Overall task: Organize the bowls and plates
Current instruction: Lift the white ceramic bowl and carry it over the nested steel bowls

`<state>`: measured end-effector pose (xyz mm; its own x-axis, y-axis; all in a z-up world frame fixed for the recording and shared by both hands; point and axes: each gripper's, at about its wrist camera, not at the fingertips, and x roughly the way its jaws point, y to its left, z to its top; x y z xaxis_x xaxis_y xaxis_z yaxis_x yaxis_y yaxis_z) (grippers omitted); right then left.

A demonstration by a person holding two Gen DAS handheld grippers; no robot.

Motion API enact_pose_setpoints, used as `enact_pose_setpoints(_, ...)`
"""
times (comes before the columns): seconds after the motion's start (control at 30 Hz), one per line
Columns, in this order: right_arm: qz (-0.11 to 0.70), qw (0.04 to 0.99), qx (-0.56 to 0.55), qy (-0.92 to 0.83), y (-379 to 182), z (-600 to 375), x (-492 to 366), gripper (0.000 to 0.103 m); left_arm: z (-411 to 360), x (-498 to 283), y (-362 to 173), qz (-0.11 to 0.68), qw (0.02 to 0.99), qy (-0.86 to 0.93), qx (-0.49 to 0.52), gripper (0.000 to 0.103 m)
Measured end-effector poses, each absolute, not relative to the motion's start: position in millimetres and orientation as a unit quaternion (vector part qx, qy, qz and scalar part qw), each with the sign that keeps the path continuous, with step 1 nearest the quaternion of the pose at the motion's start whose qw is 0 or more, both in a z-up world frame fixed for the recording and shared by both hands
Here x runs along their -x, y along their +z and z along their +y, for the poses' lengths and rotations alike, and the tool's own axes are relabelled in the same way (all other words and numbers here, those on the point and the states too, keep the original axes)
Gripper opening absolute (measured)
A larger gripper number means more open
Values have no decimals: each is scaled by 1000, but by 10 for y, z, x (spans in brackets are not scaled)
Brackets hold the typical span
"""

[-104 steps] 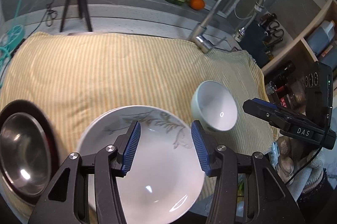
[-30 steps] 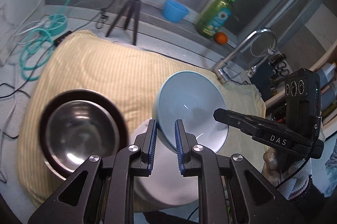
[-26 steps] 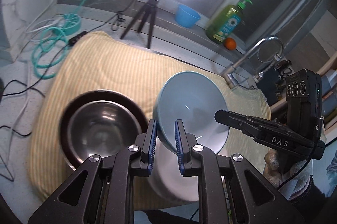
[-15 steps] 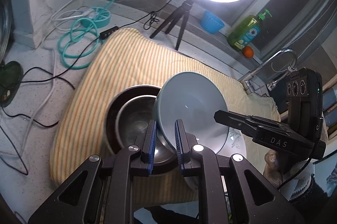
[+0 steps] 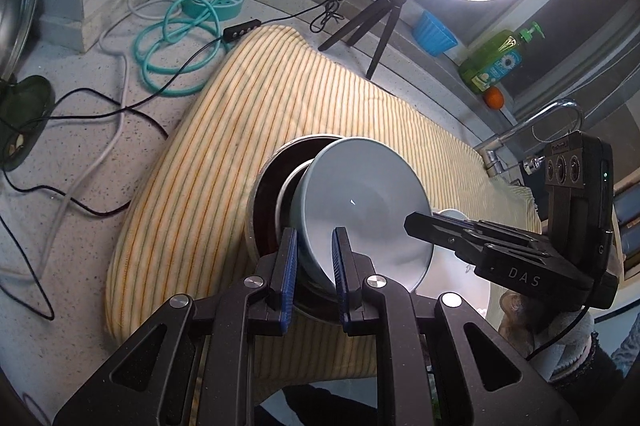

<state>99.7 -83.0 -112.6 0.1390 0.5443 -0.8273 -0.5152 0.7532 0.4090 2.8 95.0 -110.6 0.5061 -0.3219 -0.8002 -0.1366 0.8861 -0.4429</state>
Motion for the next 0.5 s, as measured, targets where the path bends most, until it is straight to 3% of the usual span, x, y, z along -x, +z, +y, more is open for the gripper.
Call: enact_pose_setpoints(0.5, 558, 753, 5, 348, -1191, -751, -1039, 15, 967, -47, -1160, 499, 833, -55, 234, 15)
